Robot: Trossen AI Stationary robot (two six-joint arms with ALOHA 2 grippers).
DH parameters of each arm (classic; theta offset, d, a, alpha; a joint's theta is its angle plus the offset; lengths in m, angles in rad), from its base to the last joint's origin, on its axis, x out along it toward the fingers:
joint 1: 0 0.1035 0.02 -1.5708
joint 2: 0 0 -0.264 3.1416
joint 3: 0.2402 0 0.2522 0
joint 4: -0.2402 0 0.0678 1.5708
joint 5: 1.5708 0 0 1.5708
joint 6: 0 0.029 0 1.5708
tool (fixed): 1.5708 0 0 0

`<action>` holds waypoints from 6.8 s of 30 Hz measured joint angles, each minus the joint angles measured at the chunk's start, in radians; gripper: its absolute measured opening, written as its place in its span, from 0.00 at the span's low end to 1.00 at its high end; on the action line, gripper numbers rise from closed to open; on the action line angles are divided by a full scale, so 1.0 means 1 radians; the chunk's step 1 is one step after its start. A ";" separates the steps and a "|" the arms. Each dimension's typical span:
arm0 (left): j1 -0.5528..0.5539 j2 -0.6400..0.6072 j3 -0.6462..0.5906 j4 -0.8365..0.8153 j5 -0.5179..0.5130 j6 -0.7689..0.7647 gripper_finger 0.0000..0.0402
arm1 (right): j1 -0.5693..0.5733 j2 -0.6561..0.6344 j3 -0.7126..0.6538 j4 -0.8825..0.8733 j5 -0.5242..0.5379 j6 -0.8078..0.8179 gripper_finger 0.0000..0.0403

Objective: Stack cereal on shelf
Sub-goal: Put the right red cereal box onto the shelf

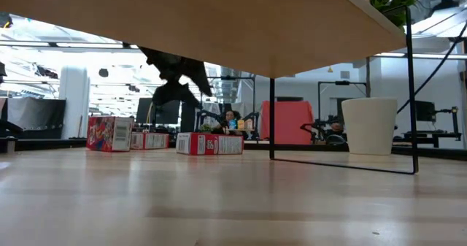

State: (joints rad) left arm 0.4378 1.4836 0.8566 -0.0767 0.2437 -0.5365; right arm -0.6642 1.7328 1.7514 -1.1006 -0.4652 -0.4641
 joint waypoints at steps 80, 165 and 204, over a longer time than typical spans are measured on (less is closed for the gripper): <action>-0.152 0.054 -0.255 0.211 -0.345 -0.274 0.00 | 0.159 0.118 -0.528 0.852 -0.040 -0.031 0.04; -0.230 0.027 0.129 -0.232 -0.420 -0.037 0.32 | 0.139 0.029 -0.332 0.605 0.079 0.074 0.37; -0.536 -0.368 0.832 -0.847 -0.309 0.103 0.23 | 1.314 -0.507 -0.334 0.352 0.957 0.962 0.10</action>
State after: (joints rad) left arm -0.0977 1.1158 1.6882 -0.9240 -0.0650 -0.4334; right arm 0.6497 1.2261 1.4178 -0.7483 0.4922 0.4983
